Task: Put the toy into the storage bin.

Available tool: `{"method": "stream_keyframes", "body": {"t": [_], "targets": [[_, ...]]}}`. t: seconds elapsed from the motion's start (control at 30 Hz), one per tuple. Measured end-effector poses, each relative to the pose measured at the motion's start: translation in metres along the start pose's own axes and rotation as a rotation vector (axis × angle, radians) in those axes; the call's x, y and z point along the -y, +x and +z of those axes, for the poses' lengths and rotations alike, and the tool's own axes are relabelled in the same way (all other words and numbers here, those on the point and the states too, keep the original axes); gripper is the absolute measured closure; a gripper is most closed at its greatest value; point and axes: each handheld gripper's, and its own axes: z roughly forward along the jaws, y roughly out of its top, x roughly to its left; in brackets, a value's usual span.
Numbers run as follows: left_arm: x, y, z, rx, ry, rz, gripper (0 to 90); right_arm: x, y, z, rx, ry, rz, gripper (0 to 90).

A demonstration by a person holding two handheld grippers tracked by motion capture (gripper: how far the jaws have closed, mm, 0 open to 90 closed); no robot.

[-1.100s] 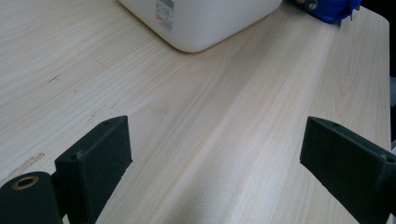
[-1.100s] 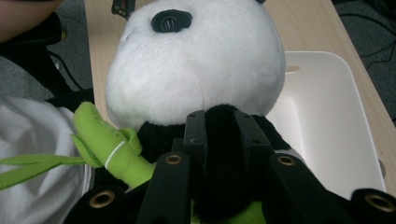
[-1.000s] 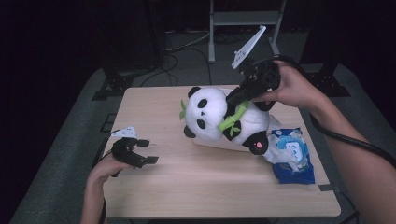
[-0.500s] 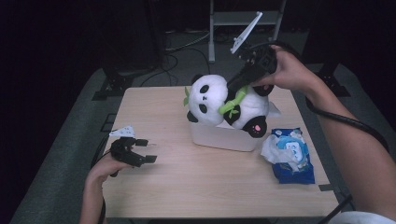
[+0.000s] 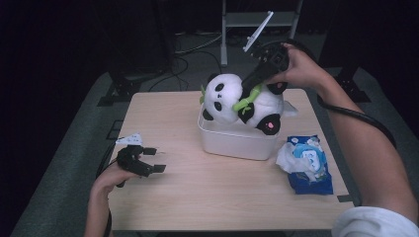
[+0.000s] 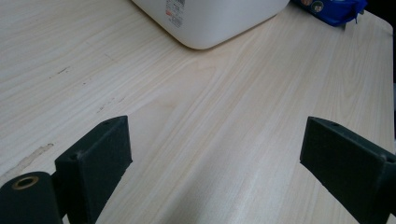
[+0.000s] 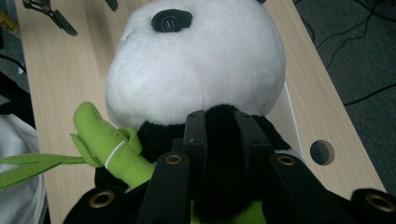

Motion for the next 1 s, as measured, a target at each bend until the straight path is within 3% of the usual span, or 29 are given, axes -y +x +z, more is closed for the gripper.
{"method": "stream_keyframes", "body": {"t": [0.43, 0.63, 1.0], "targets": [[0.000, 0.000, 0.000, 0.000, 0.006, 0.003, 7.6, 0.008, -0.020, 0.047, -0.030, 0.036, 0.012, 76.2], [0.000, 0.000, 0.001, 0.001, 0.006, 0.002, 7.7, 0.014, -0.022, 0.068, -0.057, 0.051, 0.017, 76.2], [0.001, 0.000, 0.002, 0.002, 0.010, 0.003, 7.7, 0.018, -0.019, 0.078, -0.090, 0.042, 0.022, 76.1]]}}
